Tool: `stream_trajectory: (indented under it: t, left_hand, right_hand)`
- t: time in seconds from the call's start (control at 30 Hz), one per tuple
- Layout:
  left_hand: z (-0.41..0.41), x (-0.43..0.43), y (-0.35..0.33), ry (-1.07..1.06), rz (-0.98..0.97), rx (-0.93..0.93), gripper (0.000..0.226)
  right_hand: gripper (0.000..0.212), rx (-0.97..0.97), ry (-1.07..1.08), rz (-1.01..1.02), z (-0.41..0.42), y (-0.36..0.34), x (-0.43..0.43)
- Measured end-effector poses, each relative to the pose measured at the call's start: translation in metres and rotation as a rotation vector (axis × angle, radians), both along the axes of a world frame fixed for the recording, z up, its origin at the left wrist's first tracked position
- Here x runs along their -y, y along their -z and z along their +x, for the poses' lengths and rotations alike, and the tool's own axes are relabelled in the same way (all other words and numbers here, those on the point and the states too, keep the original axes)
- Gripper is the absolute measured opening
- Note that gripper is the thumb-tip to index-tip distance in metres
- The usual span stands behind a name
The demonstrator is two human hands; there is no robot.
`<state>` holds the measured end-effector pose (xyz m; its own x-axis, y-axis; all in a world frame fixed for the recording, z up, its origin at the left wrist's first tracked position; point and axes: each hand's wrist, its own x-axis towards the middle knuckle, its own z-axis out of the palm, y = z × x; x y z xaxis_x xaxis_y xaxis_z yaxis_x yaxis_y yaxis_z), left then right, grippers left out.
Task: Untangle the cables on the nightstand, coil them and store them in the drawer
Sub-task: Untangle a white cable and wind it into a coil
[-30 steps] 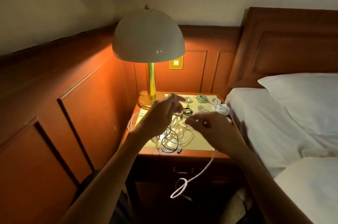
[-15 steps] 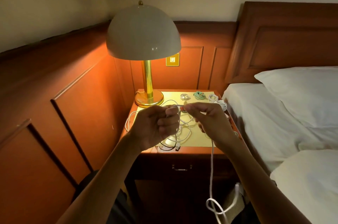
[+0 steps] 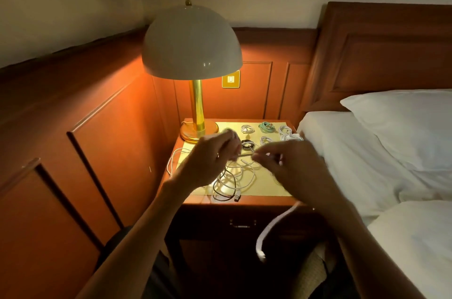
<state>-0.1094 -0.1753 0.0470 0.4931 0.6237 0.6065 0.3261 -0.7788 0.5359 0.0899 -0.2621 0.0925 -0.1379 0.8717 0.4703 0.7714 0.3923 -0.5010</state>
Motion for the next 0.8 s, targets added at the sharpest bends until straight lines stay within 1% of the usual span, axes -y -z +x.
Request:
stream_trajectory:
  t: [0.03,0.07,0.1,0.17,0.23,0.27,0.3,0.33,0.37,0.4,0.43,0.47,0.5,0.53,0.57,0.6,0.63,0.67,0.7,0.73,0.77,0.8]
  left_hand:
    - [-0.003,0.007,-0.002,0.112,-0.155,-0.007,0.027]
    - [-0.004,0.013,-0.006,0.221,-0.325,0.024,0.032]
    - [-0.005,0.020,-0.010,0.337,-0.485,0.080,0.034]
    - [-0.005,0.032,-0.021,0.619,-0.741,0.239,0.033]
    - [-0.004,0.036,-0.032,0.918,-0.940,0.500,0.029]
    - [-0.001,0.036,-0.039,1.049,-1.054,0.686,0.026]
    - [0.002,0.035,-0.044,1.141,-1.159,0.903,0.023]
    - [0.005,0.031,-0.048,1.150,-1.212,1.136,0.021]
    - [0.010,0.027,-0.052,1.064,-1.205,1.368,0.020]
    - [0.016,0.021,-0.056,0.886,-1.143,1.541,0.021]
    - [0.022,0.015,-0.057,0.671,-1.027,1.617,0.020]
    - [0.028,0.008,-0.056,0.445,-0.870,1.566,0.018]
    - [0.032,0.002,-0.053,0.220,-0.680,1.393,0.019]
    - [0.036,-0.001,-0.046,0.001,-0.464,1.123,0.023]
    - [0.037,-0.006,-0.036,-0.160,-0.252,0.835,0.026]
    - [0.037,-0.010,-0.026,-0.260,-0.058,0.567,0.026]
    - [0.034,-0.016,-0.017,-0.308,0.105,0.336,0.024]
    - [0.029,-0.019,-0.012,-0.300,0.220,0.152,0.020]
    - [0.026,-0.019,-0.009,-0.235,0.269,0.027,0.017]
    - [0.023,-0.017,-0.008,-0.144,0.259,-0.046,0.016]
    - [0.020,-0.011,-0.008,-0.059,0.203,-0.079,0.019]
    - [0.018,-0.005,-0.009,0.010,0.094,-0.090,0.024]
  right_hand:
    - [0.010,-0.018,0.020,0.033,0.008,-0.011,-0.003]
    - [0.008,-0.057,0.012,0.033,0.014,-0.020,-0.007]
    - [0.008,-0.117,-0.030,0.003,0.018,-0.026,-0.011]
    - [0.013,-0.300,-0.161,-0.068,0.016,-0.034,-0.015]
    - [0.020,-0.495,-0.220,-0.103,0.005,-0.031,-0.017]
    - [0.021,-0.554,-0.213,-0.102,-0.002,-0.026,-0.017]
    - [0.020,-0.572,-0.190,-0.100,-0.010,-0.019,-0.018]
    - [0.020,-0.556,-0.163,-0.110,-0.018,-0.011,-0.018]
    - [0.021,-0.514,-0.144,-0.132,-0.025,-0.001,-0.020]
    - [0.021,-0.463,-0.138,-0.161,-0.030,0.009,-0.021]
    - [0.021,-0.421,-0.127,-0.188,-0.034,0.016,-0.021]
    - [0.020,-0.390,-0.110,-0.201,-0.035,0.019,-0.021]
    - [0.020,-0.344,-0.088,-0.208,-0.035,0.021,-0.022]
    - [0.020,-0.264,-0.077,-0.210,-0.033,0.019,-0.021]
    - [0.022,-0.151,-0.082,-0.203,-0.030,0.016,-0.020]
    - [0.024,-0.024,-0.088,-0.194,-0.026,0.011,-0.020]
    - [0.024,0.085,-0.074,-0.187,-0.020,0.005,-0.019]
    - [0.024,0.149,-0.044,-0.181,-0.012,-0.001,-0.020]
    - [0.022,0.178,-0.009,-0.164,-0.004,-0.008,-0.021]
    - [0.021,0.180,0.016,-0.143,0.004,-0.015,-0.023]
    - [0.019,0.166,0.022,-0.127,0.012,-0.020,-0.025]
    - [0.017,0.138,0.007,-0.115,0.018,-0.024,-0.028]
